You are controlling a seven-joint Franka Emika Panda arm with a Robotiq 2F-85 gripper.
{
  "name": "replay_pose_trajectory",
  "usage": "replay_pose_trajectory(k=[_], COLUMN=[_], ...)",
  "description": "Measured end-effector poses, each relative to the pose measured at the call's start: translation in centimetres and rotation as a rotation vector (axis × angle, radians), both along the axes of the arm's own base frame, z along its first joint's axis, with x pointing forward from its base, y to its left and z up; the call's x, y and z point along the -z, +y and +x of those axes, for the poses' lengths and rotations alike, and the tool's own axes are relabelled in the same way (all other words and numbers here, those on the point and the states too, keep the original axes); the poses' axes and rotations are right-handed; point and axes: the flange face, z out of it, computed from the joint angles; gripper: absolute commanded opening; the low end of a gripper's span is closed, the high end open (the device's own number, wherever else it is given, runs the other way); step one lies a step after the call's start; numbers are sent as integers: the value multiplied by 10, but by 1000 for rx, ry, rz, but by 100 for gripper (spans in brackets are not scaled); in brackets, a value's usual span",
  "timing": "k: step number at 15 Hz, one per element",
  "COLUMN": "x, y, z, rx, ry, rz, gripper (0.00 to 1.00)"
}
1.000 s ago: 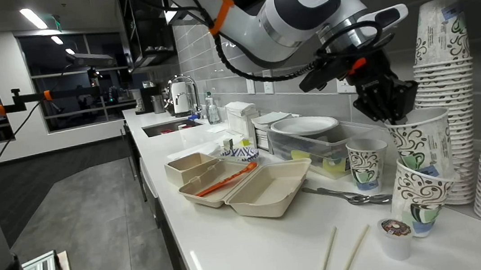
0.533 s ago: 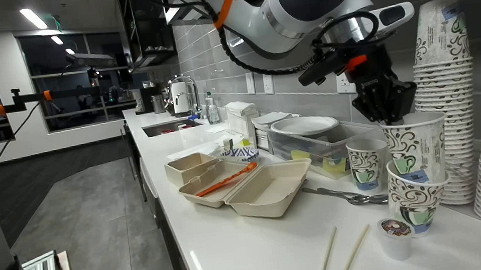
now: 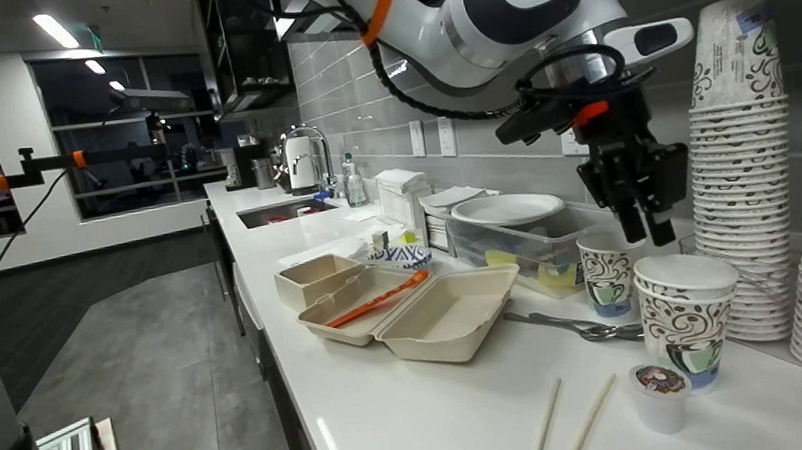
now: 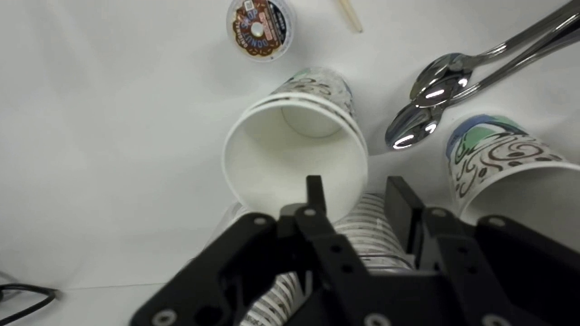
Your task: Stack the three coffee cups on the counter together.
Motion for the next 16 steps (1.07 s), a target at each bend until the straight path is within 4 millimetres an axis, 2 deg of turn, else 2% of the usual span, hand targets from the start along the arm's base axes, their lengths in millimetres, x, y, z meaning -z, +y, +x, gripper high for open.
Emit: replay_pose_trajectory(k=[3, 5, 8, 9, 11, 12, 13, 14, 15, 16], x=[8, 16, 29, 33, 41, 45, 48, 51, 54, 56], y=[-2, -3, -4, -4, -5, -5, -6, -6, -6, -6], z=[0, 0, 0, 0, 0, 0, 0, 0, 1, 1], rx=[6, 8, 5, 5, 6, 5, 3, 1, -3, -6], ry=[5, 12, 24, 28, 37, 42, 46, 47, 47, 47], rz=[17, 30, 52, 58, 66, 68, 69, 68, 67, 66], gripper=[94, 97, 86, 76, 72, 63, 64, 59, 48, 44])
